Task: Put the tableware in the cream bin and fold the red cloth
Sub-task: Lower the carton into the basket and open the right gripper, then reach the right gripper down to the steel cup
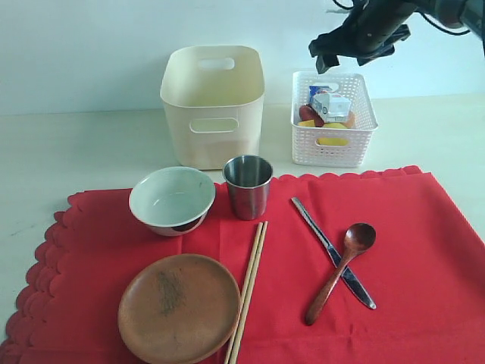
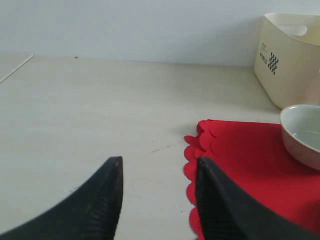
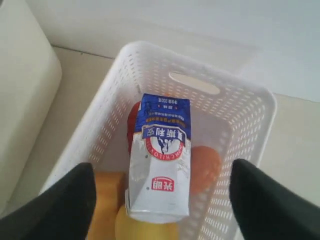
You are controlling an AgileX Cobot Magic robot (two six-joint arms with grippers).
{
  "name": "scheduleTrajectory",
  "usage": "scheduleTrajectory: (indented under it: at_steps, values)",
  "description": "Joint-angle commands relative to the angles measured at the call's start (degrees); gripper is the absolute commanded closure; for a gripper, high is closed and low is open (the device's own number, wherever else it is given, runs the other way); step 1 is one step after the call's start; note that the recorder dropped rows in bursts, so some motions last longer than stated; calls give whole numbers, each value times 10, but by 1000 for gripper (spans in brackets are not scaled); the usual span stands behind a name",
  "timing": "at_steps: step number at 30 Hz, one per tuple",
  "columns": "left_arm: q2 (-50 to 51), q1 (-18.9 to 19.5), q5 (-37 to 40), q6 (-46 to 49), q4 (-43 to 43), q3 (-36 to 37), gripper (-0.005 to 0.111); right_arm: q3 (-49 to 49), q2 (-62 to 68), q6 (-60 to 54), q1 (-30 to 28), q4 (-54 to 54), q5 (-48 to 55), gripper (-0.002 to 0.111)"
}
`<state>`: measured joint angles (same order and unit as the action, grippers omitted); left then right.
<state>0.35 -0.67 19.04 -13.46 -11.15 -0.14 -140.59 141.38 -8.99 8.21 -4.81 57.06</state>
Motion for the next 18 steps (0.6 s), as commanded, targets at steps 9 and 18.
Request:
scheduleTrajectory:
  at_steps: [9,18]
  values:
    - [-4,1,-3,-3,0,1,61,-3,-56,32,-2,8,129,88]
    - [-4,1,-3,-3,0,1,61,14,-99,46,-2,-6,129,90]
